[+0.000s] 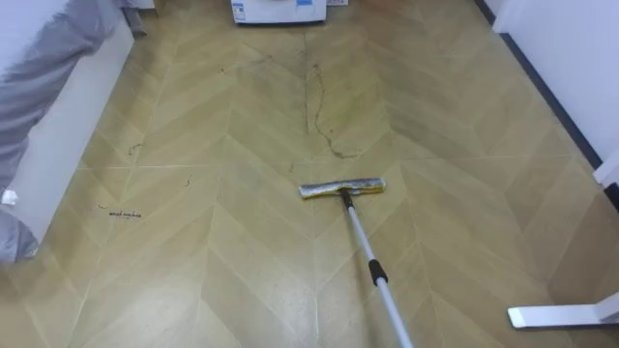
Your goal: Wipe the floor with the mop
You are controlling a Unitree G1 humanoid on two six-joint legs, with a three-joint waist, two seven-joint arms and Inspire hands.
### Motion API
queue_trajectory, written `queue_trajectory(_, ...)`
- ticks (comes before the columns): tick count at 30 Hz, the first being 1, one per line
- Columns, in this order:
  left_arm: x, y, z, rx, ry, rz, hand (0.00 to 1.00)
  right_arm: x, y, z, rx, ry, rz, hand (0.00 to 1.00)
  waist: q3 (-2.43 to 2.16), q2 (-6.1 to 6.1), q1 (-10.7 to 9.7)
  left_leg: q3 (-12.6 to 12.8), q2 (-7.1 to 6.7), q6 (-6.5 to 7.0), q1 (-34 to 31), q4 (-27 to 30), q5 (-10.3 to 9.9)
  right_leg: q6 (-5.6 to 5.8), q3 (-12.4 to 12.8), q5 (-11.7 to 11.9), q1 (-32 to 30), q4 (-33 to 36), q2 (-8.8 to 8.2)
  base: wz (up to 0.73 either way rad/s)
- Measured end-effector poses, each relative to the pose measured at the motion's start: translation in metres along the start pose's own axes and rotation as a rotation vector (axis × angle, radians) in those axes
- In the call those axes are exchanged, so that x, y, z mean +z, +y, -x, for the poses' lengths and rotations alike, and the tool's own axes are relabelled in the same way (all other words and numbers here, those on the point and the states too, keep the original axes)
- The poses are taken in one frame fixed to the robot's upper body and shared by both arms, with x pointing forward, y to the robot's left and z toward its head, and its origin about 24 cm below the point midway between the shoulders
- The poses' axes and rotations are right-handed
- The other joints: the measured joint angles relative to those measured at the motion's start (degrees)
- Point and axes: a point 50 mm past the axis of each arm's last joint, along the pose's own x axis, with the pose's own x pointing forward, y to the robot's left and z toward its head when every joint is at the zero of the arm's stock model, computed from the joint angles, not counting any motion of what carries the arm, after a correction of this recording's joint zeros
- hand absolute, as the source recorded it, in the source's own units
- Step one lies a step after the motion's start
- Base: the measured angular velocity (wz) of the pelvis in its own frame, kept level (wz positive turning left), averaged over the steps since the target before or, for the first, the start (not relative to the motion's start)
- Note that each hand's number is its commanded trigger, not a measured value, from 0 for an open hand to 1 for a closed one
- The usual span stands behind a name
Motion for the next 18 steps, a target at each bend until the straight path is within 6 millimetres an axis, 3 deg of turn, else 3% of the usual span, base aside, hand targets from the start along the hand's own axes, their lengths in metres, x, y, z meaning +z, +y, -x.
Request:
queue_trajectory(12, 0.001, 0.000, 0.000, 0.002, -0.001, 0.000, 0.00, 0.001, 0.000, 0.000, 0.003, -0.006, -0.002, 1.00, 0.04, -0.11, -0.1, 0.0, 0.00, 0.00, -0.4, 0.0, 0.0, -0.01, 0.2, 0.0, -0.1, 0.0, -0.01, 0.00)
queue_trajectory(18, 0.014, 0.000, 0.000, 0.005, -0.044, -0.022, 0.00, 0.009, -0.004, 0.001, -0.019, -0.019, 0.005, 1.00, -0.02, -0.22, -0.1, 0.0, 0.01, 0.01, -2.7, 0.5, 0.0, -0.04, -0.1, 0.0, -2.5, 0.8, -0.07, 0.02)
